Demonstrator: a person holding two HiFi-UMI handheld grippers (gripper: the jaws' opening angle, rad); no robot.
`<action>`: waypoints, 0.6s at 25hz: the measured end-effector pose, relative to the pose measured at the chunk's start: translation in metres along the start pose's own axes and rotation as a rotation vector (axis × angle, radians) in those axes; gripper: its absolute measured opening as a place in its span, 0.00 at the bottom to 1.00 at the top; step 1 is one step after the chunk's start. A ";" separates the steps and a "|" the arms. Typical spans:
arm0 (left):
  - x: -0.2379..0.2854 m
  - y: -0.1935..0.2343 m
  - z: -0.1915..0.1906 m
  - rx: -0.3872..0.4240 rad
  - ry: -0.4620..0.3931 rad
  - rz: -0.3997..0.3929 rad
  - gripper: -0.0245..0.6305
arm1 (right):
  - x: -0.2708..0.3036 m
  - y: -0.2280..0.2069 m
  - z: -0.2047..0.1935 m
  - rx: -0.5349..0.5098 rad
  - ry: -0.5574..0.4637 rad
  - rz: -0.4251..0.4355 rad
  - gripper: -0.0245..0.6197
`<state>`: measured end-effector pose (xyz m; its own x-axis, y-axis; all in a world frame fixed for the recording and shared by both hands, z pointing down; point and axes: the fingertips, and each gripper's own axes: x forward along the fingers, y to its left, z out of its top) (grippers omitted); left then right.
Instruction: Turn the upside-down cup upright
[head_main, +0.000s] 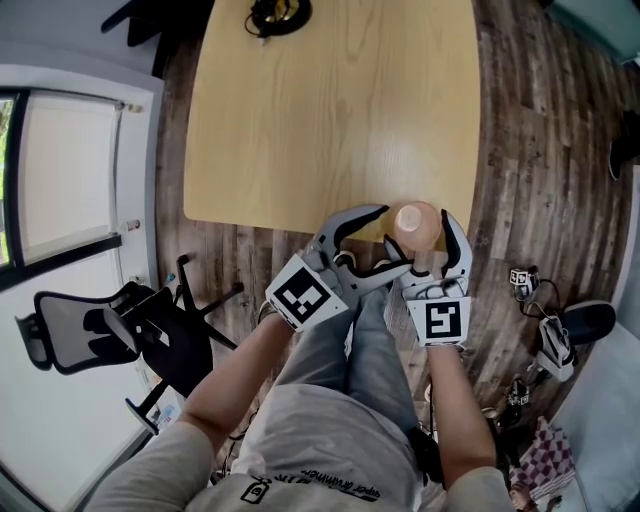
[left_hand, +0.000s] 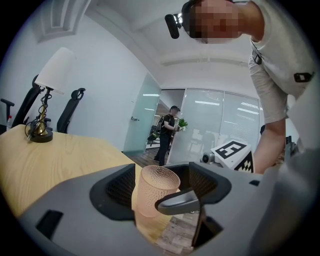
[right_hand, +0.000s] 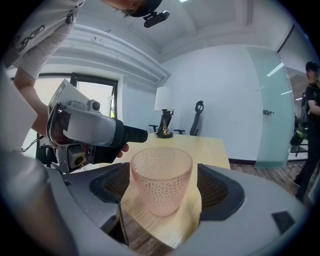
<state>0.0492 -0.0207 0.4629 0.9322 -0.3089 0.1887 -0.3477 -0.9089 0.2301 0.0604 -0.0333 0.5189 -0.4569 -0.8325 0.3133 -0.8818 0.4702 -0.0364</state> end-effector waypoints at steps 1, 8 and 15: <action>-0.001 -0.001 0.003 0.006 -0.006 0.002 0.54 | -0.002 0.000 0.004 -0.006 -0.012 -0.002 0.64; -0.021 -0.009 0.041 -0.033 -0.095 0.026 0.54 | -0.020 0.004 0.046 -0.043 -0.064 -0.009 0.64; -0.048 -0.028 0.100 -0.031 -0.179 0.048 0.50 | -0.046 0.010 0.093 -0.020 -0.075 0.026 0.63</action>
<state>0.0242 -0.0083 0.3523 0.9166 -0.3989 0.0274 -0.3922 -0.8838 0.2552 0.0615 -0.0177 0.4158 -0.4881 -0.8390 0.2406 -0.8671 0.4975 -0.0245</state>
